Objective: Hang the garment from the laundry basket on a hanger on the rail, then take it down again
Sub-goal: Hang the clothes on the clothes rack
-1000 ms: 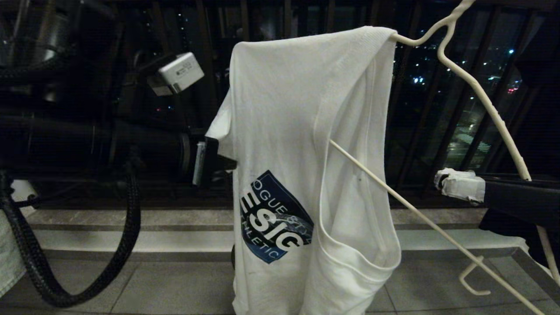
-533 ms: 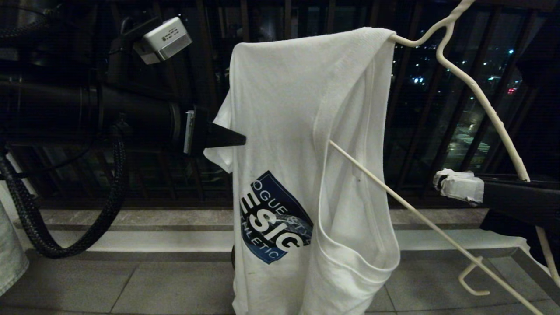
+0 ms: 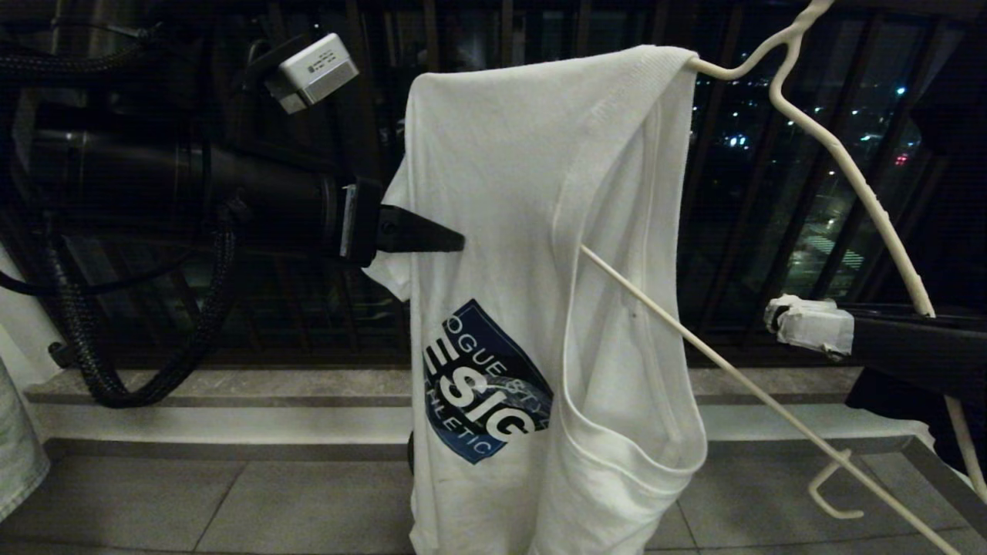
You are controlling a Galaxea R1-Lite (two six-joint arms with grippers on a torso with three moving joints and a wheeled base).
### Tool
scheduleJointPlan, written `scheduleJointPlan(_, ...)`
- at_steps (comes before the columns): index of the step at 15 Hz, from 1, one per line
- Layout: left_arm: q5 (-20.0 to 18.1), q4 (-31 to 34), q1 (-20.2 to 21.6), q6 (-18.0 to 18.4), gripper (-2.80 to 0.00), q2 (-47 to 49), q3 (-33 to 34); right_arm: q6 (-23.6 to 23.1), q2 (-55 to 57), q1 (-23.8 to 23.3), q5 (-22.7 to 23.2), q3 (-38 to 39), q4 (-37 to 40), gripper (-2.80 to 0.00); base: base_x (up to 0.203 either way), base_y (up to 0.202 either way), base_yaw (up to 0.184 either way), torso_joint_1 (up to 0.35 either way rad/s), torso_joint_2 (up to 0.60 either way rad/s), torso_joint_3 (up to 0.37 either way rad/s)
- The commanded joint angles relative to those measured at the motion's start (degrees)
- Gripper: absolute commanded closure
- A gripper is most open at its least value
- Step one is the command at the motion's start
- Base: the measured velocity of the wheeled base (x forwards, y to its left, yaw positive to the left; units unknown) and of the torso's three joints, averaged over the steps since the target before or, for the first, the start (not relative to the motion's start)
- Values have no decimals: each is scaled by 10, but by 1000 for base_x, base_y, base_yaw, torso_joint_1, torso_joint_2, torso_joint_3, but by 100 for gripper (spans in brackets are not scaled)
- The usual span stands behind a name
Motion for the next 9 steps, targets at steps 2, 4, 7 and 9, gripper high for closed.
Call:
scheduleJointPlan(2, -11, -6, 1, -1, -280, 16, -2, 1, 1, -1, 2, 0, -1, 0, 0, 0, 0, 0, 0, 0)
scheduleJointPlan(4, -11, -7, 1, -1, -280, 19, -3, 1, 1, -1, 2, 0, -1, 0, 0, 0, 0, 0, 0, 0)
scheduleJointPlan(7, -14, -8, -2, 0, 0, 22, -3, 1, 1, -1, 2, 0, -1, 0, 0, 0, 0, 0, 0, 0)
scheduleJointPlan(9, -33, -8, -3, 0, 0, 22, -6, 1, 1, -1, 2, 0, -1, 0, 0, 0, 0, 0, 0, 0)
